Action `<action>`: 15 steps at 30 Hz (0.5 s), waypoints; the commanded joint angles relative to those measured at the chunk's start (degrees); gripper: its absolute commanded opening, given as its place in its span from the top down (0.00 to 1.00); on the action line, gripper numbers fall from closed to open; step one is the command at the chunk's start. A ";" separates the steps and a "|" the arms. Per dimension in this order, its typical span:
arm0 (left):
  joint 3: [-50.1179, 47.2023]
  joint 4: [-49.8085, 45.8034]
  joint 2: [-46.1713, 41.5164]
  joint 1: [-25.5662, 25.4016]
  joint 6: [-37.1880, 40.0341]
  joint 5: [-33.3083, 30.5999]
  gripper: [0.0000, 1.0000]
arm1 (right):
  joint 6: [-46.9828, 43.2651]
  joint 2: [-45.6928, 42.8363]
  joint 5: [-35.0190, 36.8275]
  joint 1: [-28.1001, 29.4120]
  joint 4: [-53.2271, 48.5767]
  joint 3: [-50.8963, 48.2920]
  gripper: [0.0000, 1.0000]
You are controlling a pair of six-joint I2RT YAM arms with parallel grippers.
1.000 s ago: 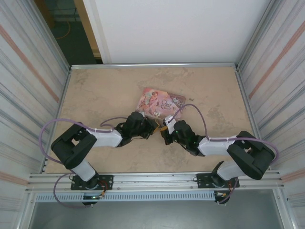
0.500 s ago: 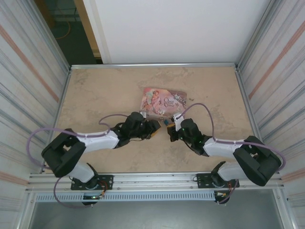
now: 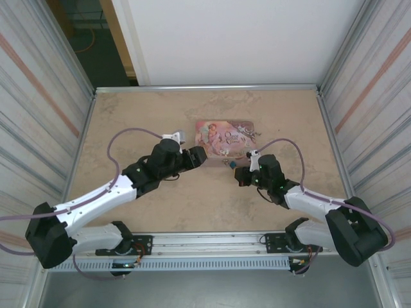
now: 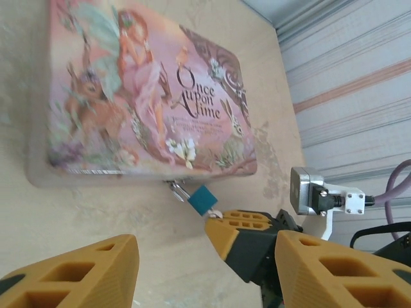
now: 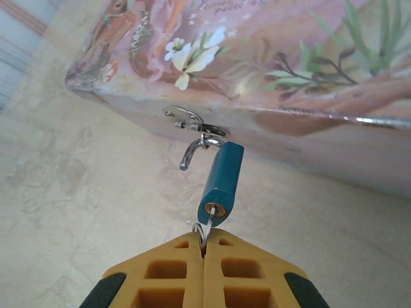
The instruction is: Unlock the padlock with the key
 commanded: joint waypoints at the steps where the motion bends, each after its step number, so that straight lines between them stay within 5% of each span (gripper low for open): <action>1: 1.95 -4.20 -1.28 0.60 7.41 -5.26 0.41 | 6.22 0.69 -6.08 -1.30 -1.20 -0.55 1.00; 15: 1.70 -3.23 -1.34 2.28 7.84 -4.94 0.39 | 12.52 9.36 -7.95 -3.35 6.35 -2.03 1.00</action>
